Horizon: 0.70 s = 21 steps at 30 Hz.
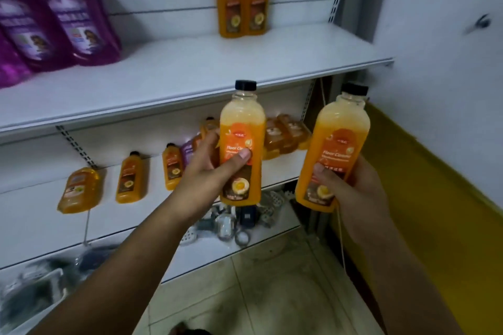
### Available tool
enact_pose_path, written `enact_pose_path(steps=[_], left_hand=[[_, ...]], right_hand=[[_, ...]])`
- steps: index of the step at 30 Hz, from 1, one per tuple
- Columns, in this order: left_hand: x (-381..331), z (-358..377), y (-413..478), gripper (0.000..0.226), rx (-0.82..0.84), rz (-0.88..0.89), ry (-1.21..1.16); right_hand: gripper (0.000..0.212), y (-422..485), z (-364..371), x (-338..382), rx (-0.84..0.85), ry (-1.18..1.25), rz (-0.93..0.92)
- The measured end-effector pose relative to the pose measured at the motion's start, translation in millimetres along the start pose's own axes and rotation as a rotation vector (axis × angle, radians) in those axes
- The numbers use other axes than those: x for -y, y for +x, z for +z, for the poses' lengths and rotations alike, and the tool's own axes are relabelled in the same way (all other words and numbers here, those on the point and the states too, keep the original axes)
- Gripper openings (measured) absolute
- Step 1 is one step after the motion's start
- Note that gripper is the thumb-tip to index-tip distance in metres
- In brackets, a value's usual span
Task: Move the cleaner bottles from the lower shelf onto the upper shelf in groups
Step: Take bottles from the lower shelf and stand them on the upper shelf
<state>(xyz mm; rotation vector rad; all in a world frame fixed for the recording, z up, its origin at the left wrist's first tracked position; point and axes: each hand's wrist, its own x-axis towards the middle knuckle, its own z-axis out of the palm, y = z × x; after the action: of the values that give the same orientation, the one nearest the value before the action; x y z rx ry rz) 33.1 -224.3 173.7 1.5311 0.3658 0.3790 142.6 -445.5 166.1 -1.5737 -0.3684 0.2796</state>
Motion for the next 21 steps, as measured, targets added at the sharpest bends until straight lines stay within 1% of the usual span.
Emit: enact_pose_path(steps=[4, 8, 9, 11, 15, 19, 21], left_hand=[[-39, 30, 22, 0.049, -0.069, 0.079, -0.010], [-74, 42, 50, 0.051, -0.118, 0.174, 0.034], [-81, 43, 59, 0.052, -0.130, 0.207, 0.056], [-95, 42, 79, 0.053, -0.161, 0.280, 0.099], [-121, 34, 126, 0.059, -0.204, 0.385, 0.141], [-138, 18, 180, 0.066, -0.240, 0.424, 0.178], [-142, 9, 206, 0.067, -0.249, 0.422, 0.235]], right_hand=[[0.068, 33, -27, 25, -0.013, 0.054, -0.066], [0.085, 78, -36, 44, -0.033, 0.161, -0.118], [0.084, 92, -38, 49, -0.036, 0.190, -0.131], [0.075, 117, -39, 59, -0.025, 0.223, -0.166], [0.054, 171, -34, 82, -0.013, 0.191, -0.237], [0.053, 229, -28, 108, 0.021, 0.058, -0.298], [0.034, 261, -21, 117, 0.023, 0.008, -0.326]])
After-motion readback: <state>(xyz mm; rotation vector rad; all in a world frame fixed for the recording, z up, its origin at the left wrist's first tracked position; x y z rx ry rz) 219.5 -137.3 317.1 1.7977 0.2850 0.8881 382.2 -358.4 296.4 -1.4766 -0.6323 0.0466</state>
